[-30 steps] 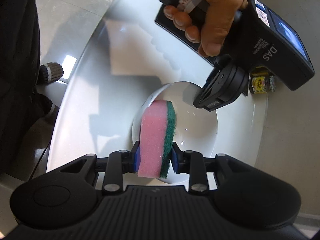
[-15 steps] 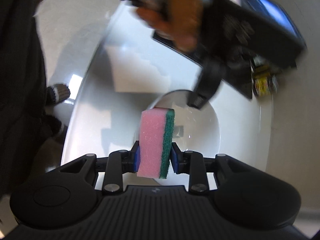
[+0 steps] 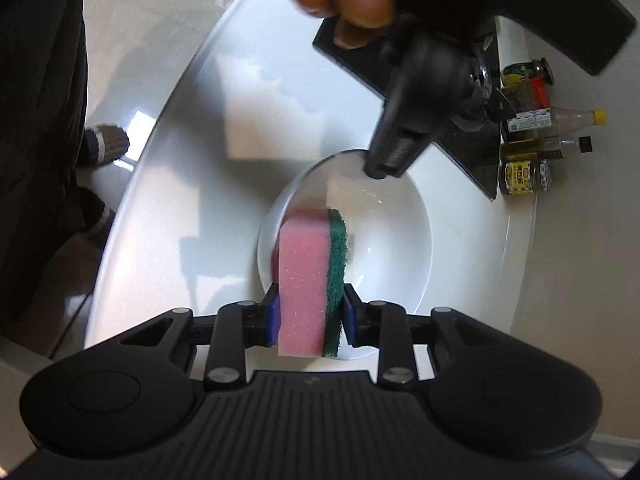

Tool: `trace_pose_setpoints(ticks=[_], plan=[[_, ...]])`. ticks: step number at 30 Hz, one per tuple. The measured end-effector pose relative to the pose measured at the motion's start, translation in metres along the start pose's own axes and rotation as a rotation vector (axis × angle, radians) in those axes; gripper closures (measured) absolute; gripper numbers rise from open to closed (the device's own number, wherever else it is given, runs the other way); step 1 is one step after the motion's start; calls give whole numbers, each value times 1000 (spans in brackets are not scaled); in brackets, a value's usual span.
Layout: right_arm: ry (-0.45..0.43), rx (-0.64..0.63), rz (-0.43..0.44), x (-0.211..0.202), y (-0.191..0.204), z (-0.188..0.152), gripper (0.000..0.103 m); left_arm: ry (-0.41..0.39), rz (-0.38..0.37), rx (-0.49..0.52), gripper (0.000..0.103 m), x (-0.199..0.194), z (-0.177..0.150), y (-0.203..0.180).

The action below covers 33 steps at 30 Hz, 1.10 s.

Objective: Clean bowl
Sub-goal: 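Wipe the bowl inner wall with the sponge while the left gripper holds the rim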

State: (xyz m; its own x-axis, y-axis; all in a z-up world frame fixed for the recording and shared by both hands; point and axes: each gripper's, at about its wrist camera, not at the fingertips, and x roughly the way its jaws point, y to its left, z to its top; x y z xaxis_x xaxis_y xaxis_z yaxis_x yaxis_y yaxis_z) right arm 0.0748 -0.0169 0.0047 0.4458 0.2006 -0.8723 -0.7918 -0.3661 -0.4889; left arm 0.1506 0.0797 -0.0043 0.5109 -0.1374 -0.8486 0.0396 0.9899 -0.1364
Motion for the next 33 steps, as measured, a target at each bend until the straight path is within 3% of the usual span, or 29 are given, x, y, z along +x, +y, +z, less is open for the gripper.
trace_pose_setpoints(ticks=[3,7,10,14,23,29,31,33], plan=[[-21,-9,9,-3,2,3,77,8,5,61,95,6,9,-3],[-22,-60,8,-4,8,4,77,25,-20,166,96,21,31,-5],[35,-108,-25,3,11,-1,77,21,-36,158,95,31,43,-6],[55,-66,-42,8,7,-1,77,19,-34,93,93,29,41,-3],[44,-23,-33,7,5,2,77,20,-21,142,85,21,29,-7],[18,-87,-34,-1,14,2,77,21,-12,175,90,16,21,-9],[37,-133,-40,-1,17,-3,77,30,-11,258,92,23,32,-14],[80,-168,-56,3,18,-12,77,27,-20,264,92,30,42,-13]])
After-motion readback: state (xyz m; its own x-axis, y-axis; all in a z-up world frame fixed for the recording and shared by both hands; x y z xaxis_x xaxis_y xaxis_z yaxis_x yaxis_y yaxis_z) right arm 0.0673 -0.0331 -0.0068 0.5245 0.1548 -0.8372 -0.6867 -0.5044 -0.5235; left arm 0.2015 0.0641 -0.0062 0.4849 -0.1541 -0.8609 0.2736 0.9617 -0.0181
